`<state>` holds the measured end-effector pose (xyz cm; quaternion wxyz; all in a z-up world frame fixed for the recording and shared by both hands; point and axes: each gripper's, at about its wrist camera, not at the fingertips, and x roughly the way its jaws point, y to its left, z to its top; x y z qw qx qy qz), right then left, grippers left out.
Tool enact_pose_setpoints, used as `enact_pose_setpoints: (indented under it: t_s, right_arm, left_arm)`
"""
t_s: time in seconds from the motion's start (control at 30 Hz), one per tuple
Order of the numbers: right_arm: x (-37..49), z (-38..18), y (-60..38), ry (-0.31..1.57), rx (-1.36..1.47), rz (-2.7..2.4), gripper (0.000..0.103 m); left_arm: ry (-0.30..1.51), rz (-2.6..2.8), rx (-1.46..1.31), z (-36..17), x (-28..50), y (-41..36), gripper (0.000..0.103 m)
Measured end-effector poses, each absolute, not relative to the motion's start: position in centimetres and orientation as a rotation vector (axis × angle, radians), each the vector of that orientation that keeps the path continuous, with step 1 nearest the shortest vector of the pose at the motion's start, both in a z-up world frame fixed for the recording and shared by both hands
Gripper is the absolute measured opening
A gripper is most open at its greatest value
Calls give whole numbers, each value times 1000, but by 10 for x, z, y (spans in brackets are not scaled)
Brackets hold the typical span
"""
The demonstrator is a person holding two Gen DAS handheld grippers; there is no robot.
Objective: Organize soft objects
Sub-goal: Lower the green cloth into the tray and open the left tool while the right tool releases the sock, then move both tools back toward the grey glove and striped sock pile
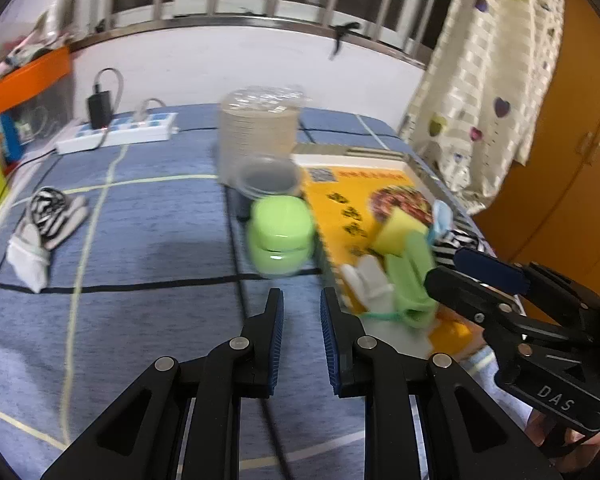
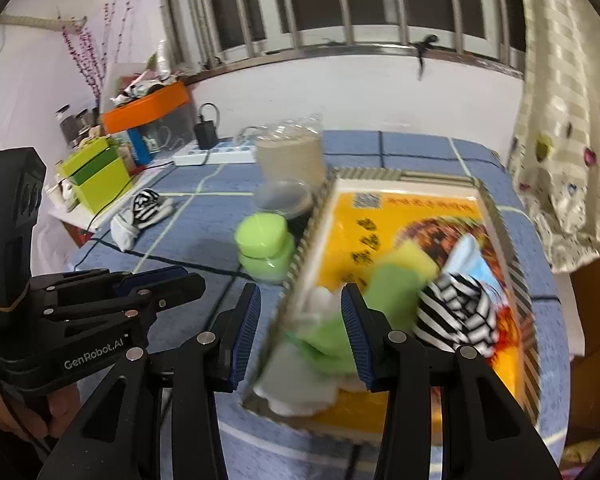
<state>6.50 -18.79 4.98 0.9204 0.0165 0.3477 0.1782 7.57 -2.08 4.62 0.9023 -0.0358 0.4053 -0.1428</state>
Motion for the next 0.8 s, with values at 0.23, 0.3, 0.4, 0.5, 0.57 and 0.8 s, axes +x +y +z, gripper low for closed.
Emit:
enact_pose_setpoints:
  t_s: [0.23, 0.3, 0.4, 0.5, 0.57, 0.8]
  right_arm:
    - [73, 65, -153, 659, -13, 426, 44]
    - [75, 69, -142, 644, -23, 446, 45]
    - [78, 72, -127, 632, -40, 472, 47]
    - [82, 73, -113, 626, -51, 500, 47]
    - [85, 73, -103, 624, -60, 519, 47]
    - [99, 74, -66, 629, -77, 591, 47]
  left_arm:
    - [812, -219, -107, 55, 82, 17, 18]
    - [803, -196, -118, 58, 84, 29, 18]
    - [791, -164, -136, 60, 85, 47, 18]
    - [788, -134, -153, 60, 86, 64, 18]
    - [789, -107, -166, 59, 87, 78, 18]
    - [789, -17, -196, 51, 88, 120, 18]
